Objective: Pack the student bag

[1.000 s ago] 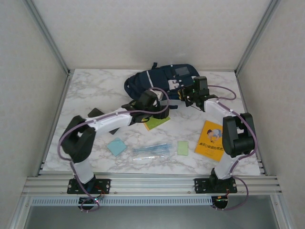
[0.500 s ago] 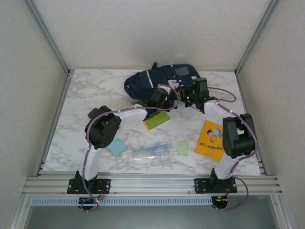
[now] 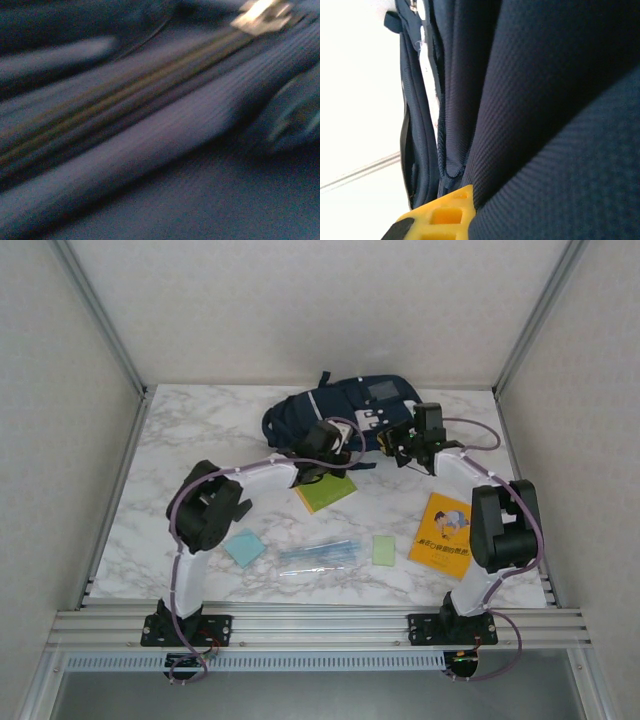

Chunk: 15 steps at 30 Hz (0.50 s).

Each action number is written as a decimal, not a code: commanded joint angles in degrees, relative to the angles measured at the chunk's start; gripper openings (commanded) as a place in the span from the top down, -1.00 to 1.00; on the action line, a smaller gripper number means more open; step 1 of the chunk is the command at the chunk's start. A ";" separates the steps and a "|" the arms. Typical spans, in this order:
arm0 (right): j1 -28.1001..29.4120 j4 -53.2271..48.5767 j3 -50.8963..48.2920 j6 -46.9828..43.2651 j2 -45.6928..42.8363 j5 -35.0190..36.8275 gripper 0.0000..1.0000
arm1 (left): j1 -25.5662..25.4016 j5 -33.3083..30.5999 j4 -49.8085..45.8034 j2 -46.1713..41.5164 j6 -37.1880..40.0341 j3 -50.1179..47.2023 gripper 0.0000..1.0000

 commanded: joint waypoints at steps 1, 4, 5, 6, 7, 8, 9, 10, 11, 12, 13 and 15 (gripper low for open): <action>-2.14 -5.93 4.43 -12.77 -3.14 -2.24 1.00 | 3.60 1.73 -13.06 -5.44 1.79 -2.59 1.00; -3.60 -9.83 5.60 -18.27 -4.06 -0.04 1.00 | 5.55 2.80 -19.33 -7.14 2.18 -3.78 1.00; -4.18 -10.53 6.22 -20.39 -4.09 0.14 1.00 | 6.25 3.04 -21.41 -7.62 2.42 -3.93 1.00; -4.75 -11.39 6.88 -22.05 -4.00 0.06 1.00 | 7.02 3.96 -23.06 -7.91 2.79 -3.97 1.00; -5.29 -12.42 7.79 -24.91 -3.68 -0.57 1.00 | 7.95 5.00 -25.32 -8.18 3.36 -3.84 1.00; -5.89 -14.31 9.22 -27.74 -3.21 -0.35 1.00 | 8.80 6.17 -27.50 -8.28 4.15 -3.56 1.00; -6.42 -16.17 10.80 -30.54 -2.63 0.26 1.00 | 9.35 6.51 -29.32 -8.28 4.85 -3.01 1.00; -6.92 -18.57 12.18 -33.52 -1.78 0.96 1.00 | 9.67 5.55 -31.24 -8.21 5.34 -2.31 1.00; -7.61 -20.55 13.81 -36.17 -0.86 1.95 1.00 | 9.68 4.25 -33.49 -7.98 5.64 -1.26 1.00; -8.23 -21.91 15.11 -37.63 -0.07 3.03 1.00 | 9.64 3.15 -36.04 -7.53 5.16 0.42 1.00; -8.98 -22.53 16.37 -38.79 1.04 3.40 1.00 | 9.40 2.57 -39.22 -7.12 4.06 2.80 1.00; -10.10 -22.58 18.81 -38.90 3.54 2.24 1.00 | 8.08 5.63 -41.22 -7.35 2.65 5.37 1.00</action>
